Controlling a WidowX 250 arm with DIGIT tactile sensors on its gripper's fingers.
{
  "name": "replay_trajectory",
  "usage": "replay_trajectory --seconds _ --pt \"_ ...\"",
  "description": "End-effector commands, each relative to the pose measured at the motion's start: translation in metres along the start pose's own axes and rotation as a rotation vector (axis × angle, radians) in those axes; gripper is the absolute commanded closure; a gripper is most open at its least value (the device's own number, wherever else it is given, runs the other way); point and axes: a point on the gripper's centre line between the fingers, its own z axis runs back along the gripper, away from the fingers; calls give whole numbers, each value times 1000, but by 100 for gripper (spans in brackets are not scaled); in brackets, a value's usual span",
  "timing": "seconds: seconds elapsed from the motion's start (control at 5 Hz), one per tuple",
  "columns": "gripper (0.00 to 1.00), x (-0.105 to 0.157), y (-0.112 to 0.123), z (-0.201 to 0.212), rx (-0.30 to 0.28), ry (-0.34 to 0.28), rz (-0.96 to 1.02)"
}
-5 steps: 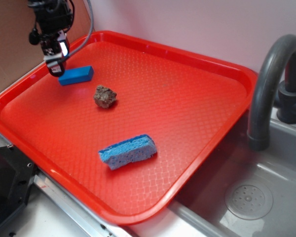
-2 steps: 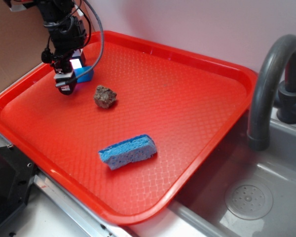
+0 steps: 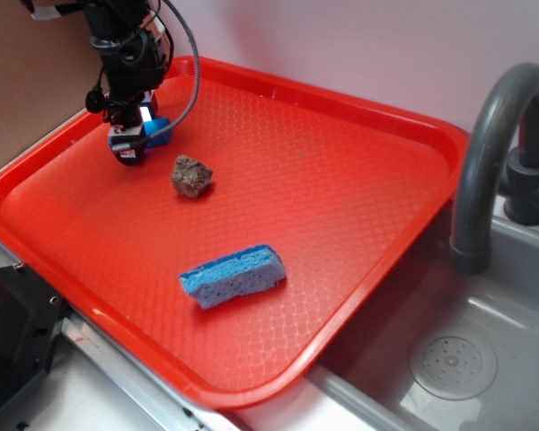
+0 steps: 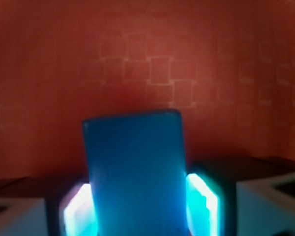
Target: Grab the blue block.
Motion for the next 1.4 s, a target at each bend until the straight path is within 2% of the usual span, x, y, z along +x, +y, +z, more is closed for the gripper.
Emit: replay_trajectory --seconds 0.0,0.2,0.4,0.6,0.8,1.0,1.2 --pt "100 5 -14 18 43 -46 125" --pt "100 -7 -16 66 143 -155 386" --pt "100 -18 -15 115 82 -236 639" --pt "100 -15 -31 165 35 -213 890" --pt "100 -17 -46 217 -85 -270 1108" --pt "100 3 -65 238 -85 -267 1140" --pt "100 22 -69 230 -53 -268 1086"
